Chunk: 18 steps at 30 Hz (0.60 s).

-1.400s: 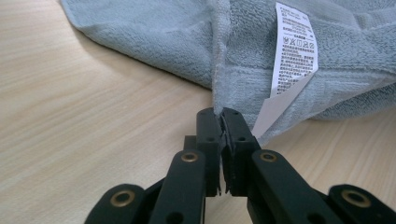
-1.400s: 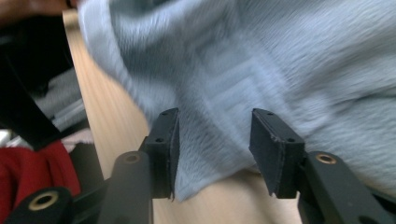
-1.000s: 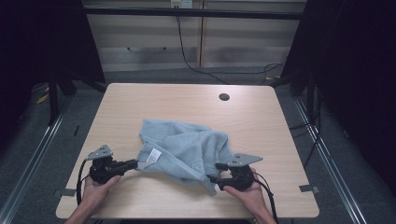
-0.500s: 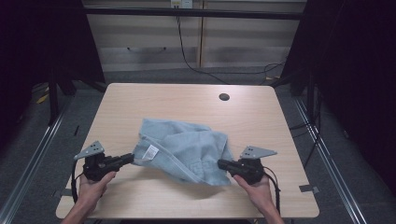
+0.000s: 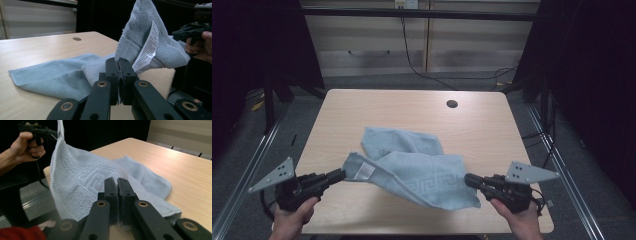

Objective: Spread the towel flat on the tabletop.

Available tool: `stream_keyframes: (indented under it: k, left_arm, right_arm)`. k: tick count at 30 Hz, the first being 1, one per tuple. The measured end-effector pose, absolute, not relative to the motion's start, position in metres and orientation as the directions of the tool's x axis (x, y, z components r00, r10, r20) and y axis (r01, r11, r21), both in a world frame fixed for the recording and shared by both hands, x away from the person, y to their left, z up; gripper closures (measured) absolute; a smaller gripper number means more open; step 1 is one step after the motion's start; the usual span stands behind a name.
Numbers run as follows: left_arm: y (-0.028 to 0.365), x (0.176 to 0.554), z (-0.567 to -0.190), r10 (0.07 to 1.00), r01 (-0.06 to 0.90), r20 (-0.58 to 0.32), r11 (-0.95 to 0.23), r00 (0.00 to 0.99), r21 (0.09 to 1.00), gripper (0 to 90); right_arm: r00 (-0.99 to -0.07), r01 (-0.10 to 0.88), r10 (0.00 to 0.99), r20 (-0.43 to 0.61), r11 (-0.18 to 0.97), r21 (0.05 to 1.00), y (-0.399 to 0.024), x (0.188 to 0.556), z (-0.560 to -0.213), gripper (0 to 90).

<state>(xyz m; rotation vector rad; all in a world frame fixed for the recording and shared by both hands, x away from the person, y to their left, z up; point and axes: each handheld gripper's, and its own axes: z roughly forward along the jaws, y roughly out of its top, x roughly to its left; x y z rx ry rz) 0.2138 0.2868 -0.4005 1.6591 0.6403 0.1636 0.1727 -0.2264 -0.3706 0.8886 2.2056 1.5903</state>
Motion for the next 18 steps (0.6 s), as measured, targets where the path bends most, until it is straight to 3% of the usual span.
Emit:
stream_keyframes:
  k: [5, 6, 8, 9, 13, 18]
  left_arm:
    - [0.29, 0.183, -0.413, 0.439, 0.333, -0.254, -0.111, 0.862, 0.936, 85.8]
    - [0.292, 0.177, -0.418, 0.434, 0.343, -0.259, -0.126, 0.863, 0.931, 81.0]
    - [0.294, 0.177, -0.419, 0.438, 0.346, -0.256, -0.137, 0.862, 0.928, 81.0]
    - [0.301, 0.182, -0.422, 0.458, 0.361, -0.273, -0.115, 0.846, 0.925, 76.4]
    - [0.303, 0.203, -0.428, 0.493, 0.397, -0.294, -0.118, 0.819, 0.91, 75.7]
    - [0.281, 0.258, -0.449, 0.545, 0.469, -0.304, -0.19, 0.781, 0.863, 68.7]
  right_arm:
    - [-0.78, 0.321, 0.612, 0.13, 0.214, 0.923, -0.228, 0.134, -0.384, 85.9]
    - [-0.776, 0.335, 0.615, 0.139, 0.216, 0.917, -0.23, 0.123, -0.392, 82.8]
    - [-0.772, 0.345, 0.618, 0.148, 0.212, 0.915, -0.232, 0.118, -0.395, 80.9]
    - [-0.769, 0.358, 0.616, 0.169, 0.196, 0.913, -0.238, 0.115, -0.402, 75.7]
    - [-0.749, 0.388, 0.635, 0.192, 0.185, 0.903, -0.242, 0.121, -0.409, 67.2]
    - [-0.741, 0.413, 0.648, 0.178, 0.23, 0.881, -0.233, 0.155, -0.42, 64.6]
